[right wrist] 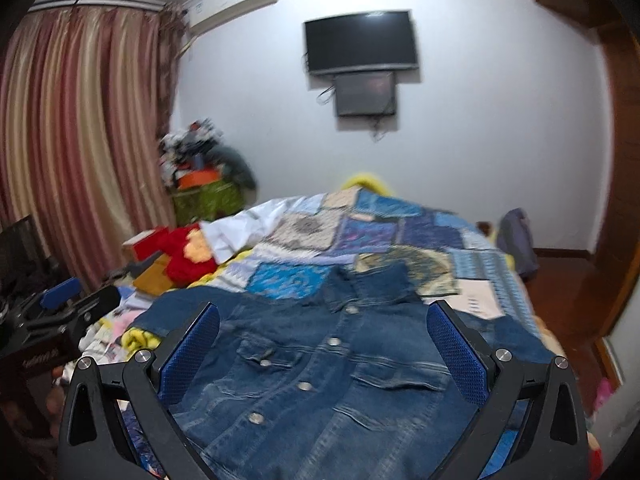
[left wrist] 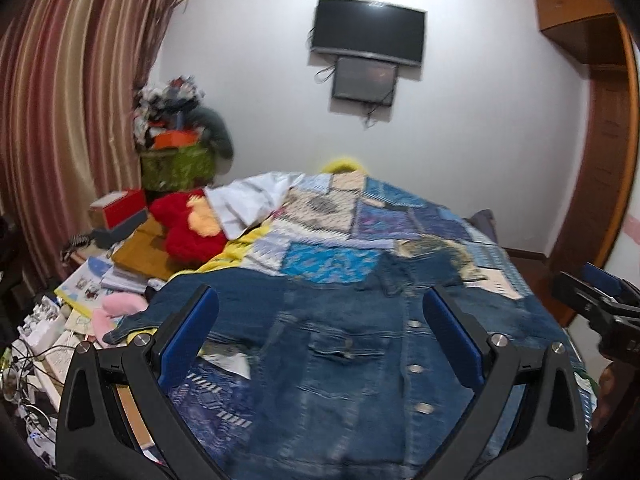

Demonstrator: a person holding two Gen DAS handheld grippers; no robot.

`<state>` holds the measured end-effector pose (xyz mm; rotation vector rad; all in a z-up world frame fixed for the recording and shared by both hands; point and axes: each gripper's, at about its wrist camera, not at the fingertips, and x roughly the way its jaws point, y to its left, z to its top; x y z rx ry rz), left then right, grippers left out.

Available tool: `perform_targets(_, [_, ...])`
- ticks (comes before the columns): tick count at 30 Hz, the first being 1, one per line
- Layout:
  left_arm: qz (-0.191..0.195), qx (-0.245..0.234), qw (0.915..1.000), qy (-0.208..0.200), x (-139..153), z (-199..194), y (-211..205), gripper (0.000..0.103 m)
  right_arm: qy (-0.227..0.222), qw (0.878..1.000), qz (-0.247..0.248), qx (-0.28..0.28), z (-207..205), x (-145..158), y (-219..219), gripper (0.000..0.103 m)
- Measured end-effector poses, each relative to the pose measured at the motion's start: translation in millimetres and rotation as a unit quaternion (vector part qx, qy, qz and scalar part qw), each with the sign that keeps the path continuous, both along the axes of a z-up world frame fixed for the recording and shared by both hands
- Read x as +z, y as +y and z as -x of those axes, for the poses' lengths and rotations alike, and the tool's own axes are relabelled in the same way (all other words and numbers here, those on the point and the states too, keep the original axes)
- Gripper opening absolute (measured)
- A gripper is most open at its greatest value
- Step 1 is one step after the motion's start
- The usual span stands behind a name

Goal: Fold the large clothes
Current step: 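Grasp the jacket sleeve with the left gripper and lift it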

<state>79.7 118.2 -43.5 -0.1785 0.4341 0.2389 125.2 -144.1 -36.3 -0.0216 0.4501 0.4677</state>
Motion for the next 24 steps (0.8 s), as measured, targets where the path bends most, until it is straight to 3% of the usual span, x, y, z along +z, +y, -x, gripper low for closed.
perform_targets(7, [0.01, 0.061, 0.9943, 0.087, -48.2, -48.1, 73.6, 0.103, 0.04, 0.999, 0.031, 0.018, -75.9, -30.0, 49.9, 0.103])
perform_targets(12, [0.068, 0.073, 0.9806, 0.169, -104.1, -71.6, 120.9, 0.103, 0.096, 0.991, 0.089, 0.008, -137.0, -76.0, 72.6, 0.103])
perform_targets(15, [0.123, 0.072, 0.9673, 0.21, -137.5, -77.3, 140.5, 0.101, 0.147, 0.981, 0.124, 0.008, -172.8, -109.3, 73.8, 0.103])
perform_targets(18, [0.168, 0.057, 0.9565, 0.231, -163.6, -84.0, 149.6, 0.095, 0.218, 0.967, 0.127, 0.018, -198.6, -143.7, 68.4, 0.103])
perform_targets(21, [0.189, 0.044, 0.952, 0.237, -176.6, -91.5, 151.8, 0.089, 0.289, 0.95, 0.114, 0.033, -217.4, -172.3, 62.9, 0.103])
perform_targets(24, [0.223, 0.033, 0.9454, 0.235, -186.3, -105.2, 158.8, 0.076, 0.361, 0.927, 0.085, 0.063, -228.7, -192.6, 61.0, 0.103])
